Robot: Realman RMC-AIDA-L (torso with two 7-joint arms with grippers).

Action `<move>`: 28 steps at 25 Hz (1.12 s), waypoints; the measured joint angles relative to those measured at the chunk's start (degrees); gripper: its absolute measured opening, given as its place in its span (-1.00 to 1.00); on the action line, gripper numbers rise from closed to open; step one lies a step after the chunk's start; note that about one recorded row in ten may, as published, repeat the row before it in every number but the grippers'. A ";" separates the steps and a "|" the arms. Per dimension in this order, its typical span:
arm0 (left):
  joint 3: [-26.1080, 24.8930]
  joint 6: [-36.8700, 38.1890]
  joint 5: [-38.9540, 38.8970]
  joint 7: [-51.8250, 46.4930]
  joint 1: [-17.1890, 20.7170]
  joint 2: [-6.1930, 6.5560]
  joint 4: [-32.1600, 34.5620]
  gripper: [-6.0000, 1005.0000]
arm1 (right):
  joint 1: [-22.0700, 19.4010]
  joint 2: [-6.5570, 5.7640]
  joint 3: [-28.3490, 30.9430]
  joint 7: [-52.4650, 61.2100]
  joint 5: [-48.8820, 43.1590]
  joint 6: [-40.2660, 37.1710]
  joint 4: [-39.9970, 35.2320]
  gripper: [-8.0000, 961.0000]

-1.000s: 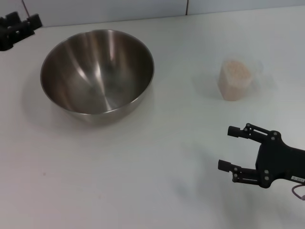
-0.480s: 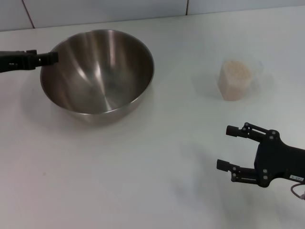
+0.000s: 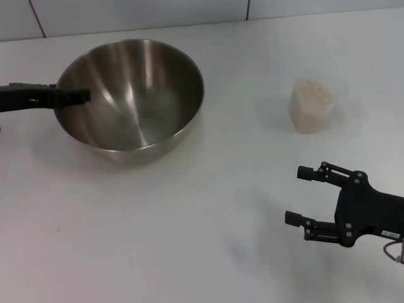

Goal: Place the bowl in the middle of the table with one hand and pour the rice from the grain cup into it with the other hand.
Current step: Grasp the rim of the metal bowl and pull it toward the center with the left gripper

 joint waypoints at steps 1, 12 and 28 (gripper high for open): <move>0.00 0.00 0.00 0.00 0.00 0.00 0.00 0.40 | -0.11 0.13 0.00 0.01 0.00 0.01 -0.32 0.71; 0.43 0.16 1.47 -0.05 -0.39 -1.39 -0.53 0.37 | -0.24 0.20 -0.01 0.12 -0.08 0.02 -0.40 0.71; 0.05 0.01 4.15 -1.53 -2.41 -1.57 -1.59 -0.83 | -0.15 0.21 -0.01 0.91 -0.21 0.56 -0.52 0.71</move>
